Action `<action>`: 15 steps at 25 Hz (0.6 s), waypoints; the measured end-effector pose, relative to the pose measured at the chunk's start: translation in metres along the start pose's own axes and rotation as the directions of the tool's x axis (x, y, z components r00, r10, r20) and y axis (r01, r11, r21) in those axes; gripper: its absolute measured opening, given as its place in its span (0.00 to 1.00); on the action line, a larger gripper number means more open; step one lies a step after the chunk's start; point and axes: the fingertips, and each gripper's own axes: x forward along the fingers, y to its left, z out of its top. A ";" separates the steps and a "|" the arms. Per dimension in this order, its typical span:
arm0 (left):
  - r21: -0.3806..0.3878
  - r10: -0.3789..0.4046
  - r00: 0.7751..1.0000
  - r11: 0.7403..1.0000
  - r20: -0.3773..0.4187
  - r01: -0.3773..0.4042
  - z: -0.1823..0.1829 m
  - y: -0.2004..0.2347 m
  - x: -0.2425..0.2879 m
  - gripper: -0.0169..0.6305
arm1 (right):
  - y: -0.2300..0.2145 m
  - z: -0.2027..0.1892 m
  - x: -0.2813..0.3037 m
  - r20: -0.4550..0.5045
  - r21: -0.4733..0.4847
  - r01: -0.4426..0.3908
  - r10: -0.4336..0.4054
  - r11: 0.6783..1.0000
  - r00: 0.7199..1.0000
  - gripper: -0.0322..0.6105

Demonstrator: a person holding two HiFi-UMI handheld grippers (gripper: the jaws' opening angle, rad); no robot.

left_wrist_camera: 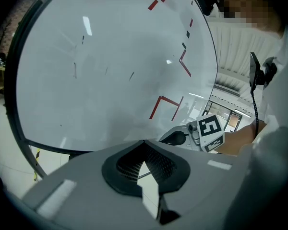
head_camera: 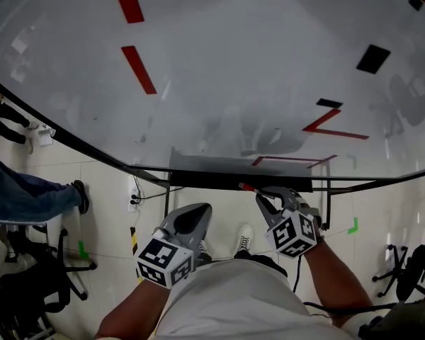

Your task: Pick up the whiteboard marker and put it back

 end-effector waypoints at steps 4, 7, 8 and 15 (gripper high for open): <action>-0.014 0.012 1.000 1.000 -0.009 -0.012 -0.004 0.009 -0.001 0.05 | 0.000 -0.009 0.026 -0.069 -0.128 -0.006 -0.003 0.992 0.998 0.11; -0.024 0.021 1.000 0.999 -0.013 -0.022 -0.006 0.016 -0.002 0.05 | 0.001 -0.017 0.041 -0.118 -0.206 -0.015 -0.010 0.978 0.993 0.11; -0.026 0.025 1.000 0.999 -0.012 -0.025 -0.006 0.018 -0.003 0.05 | 0.001 -0.019 0.044 -0.132 -0.220 -0.020 -0.009 0.975 0.991 0.11; -0.041 0.037 0.999 0.998 -0.016 -0.038 -0.008 0.025 -0.006 0.05 | -0.003 -0.026 0.055 -0.172 -0.227 -0.032 -0.008 0.973 0.985 0.11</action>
